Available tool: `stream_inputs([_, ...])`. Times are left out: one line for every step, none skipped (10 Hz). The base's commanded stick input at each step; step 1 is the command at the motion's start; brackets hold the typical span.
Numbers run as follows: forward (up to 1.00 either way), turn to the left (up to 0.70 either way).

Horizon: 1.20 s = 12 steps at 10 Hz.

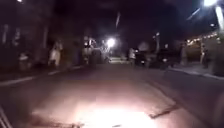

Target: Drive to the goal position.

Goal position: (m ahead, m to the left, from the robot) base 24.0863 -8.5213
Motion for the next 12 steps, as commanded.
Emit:
stream_inputs([1.00,0.00])
stream_inputs([1.00,0.00])
stream_inputs([1.00,-0.27])
stream_inputs([1.00,-0.27])
stream_inputs([1.00,-0.13])
stream_inputs([1.00,0.00])
stream_inputs([1.00,0.00])
stream_inputs([1.00,0.00])
stream_inputs([1.00,0.00])
stream_inputs([1.00,0.00])
stream_inputs([1.00,0.00])
stream_inputs([1.00,0.00])
